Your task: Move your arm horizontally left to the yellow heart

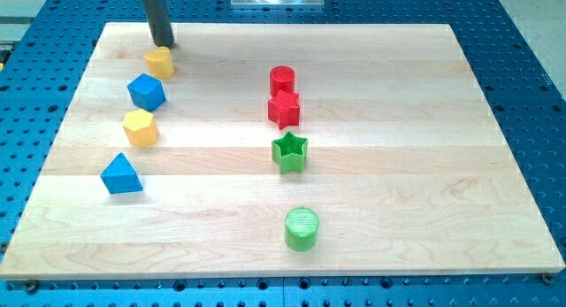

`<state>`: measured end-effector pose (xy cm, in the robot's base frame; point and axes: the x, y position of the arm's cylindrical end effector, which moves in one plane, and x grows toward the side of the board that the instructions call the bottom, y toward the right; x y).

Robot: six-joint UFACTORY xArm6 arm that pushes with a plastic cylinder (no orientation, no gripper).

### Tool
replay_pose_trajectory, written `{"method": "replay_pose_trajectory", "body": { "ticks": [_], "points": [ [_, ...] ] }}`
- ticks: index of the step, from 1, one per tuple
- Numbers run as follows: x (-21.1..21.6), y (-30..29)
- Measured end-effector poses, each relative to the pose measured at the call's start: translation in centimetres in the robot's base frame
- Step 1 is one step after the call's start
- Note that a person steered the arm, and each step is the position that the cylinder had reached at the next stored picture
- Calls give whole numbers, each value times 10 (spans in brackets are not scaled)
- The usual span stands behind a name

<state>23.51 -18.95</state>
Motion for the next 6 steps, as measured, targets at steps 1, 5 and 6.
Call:
{"method": "replay_pose_trajectory", "body": {
  "ticks": [1, 5, 6],
  "points": [
    [0, 1],
    [3, 7],
    [3, 25]
  ]
}}
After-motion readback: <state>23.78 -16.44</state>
